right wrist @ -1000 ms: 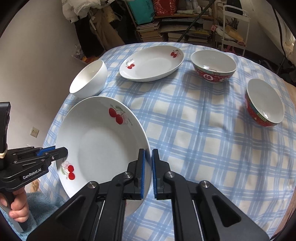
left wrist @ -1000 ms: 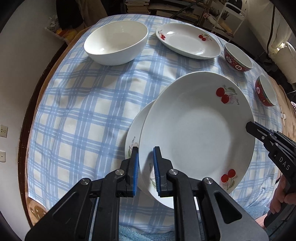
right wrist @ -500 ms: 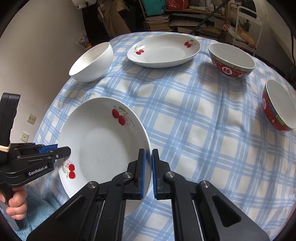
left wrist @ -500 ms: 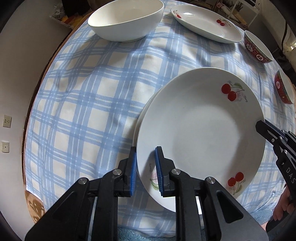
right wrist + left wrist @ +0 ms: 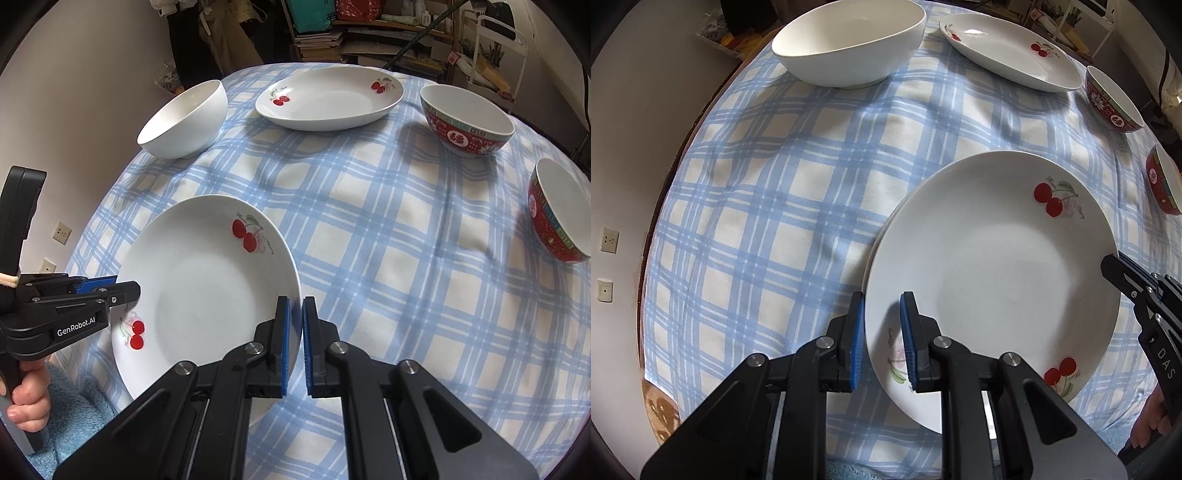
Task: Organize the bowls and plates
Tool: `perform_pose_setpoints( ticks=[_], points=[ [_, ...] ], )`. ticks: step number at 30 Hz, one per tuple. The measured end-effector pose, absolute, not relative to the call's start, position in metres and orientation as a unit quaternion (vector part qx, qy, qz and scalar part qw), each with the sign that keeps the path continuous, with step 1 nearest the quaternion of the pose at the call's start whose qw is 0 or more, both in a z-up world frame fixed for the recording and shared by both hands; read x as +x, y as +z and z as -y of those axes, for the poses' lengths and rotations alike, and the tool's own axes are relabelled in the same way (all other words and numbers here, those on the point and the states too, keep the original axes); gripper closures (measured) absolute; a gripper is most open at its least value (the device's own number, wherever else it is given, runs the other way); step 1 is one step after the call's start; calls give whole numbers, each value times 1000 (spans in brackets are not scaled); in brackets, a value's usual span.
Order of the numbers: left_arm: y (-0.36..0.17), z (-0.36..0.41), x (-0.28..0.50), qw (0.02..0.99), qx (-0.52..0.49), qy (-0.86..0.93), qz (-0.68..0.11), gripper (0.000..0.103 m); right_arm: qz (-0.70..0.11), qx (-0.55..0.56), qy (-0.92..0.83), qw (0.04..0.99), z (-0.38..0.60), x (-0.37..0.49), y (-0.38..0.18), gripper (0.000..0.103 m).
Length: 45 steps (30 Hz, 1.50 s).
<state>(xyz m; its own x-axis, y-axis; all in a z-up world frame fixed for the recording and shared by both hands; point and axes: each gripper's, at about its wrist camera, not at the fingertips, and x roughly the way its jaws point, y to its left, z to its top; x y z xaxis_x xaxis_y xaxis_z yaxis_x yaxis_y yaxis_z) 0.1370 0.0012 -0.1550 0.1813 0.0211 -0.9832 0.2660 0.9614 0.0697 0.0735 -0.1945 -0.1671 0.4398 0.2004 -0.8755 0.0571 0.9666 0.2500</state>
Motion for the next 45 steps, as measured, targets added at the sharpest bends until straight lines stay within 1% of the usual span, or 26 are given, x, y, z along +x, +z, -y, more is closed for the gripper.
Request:
perform_pose_setpoints(
  ticks=[5,21,24,26,29,30,31,32,34,35,36,37,38,39,40,42,43,45],
  points=[
    [-161,-1,138,755,118,-72,-640,84,-514,124,43,847,195,73,-163,95],
    [-162,-5,141,755,111,-71,-643,84,-521,147,44,839,203,73,-169,95],
    [-158,-5,139,759,124,-68,-636,83,-523,149,43,838,204,74,-169,95],
    [-151,-5,138,766,130,-62,-626,80,-524,147,42,838,204,74,-168,94],
    [-134,-7,138,779,120,-69,-611,66,-523,142,36,839,205,73,-164,92],
    [-129,-7,137,784,119,-72,-605,57,-522,142,33,841,207,73,-162,92],
    [-124,-6,137,790,121,-73,-597,52,-520,140,30,842,208,72,-159,92],
    [-118,-4,137,796,125,-72,-588,50,-518,139,28,844,210,71,-155,92],
    [-108,-1,137,805,128,-72,-575,35,-513,139,23,847,215,71,-149,90],
    [-105,-1,138,807,124,-76,-573,31,-511,138,19,848,218,71,-145,85],
    [-102,0,139,808,120,-80,-571,25,-508,139,15,850,221,71,-141,74],
    [-100,2,139,808,118,-81,-571,21,-503,139,10,853,225,71,-137,67],
    [-98,5,140,809,116,-80,-570,19,-498,139,7,856,228,72,-133,54],
    [-95,7,142,810,114,-80,-570,16,-494,139,4,858,231,72,-128,46],
    [-92,9,144,810,112,-76,-571,15,-492,139,3,859,234,74,-125,42],
    [-90,10,147,809,104,-71,-574,14,-492,136,4,860,241,78,-118,30],
    [-89,12,149,810,99,-67,-575,14,-492,132,2,860,243,80,-114,26],
    [-85,16,155,810,92,-65,-575,14,-489,118,3,864,249,85,-105,10]
  ],
)
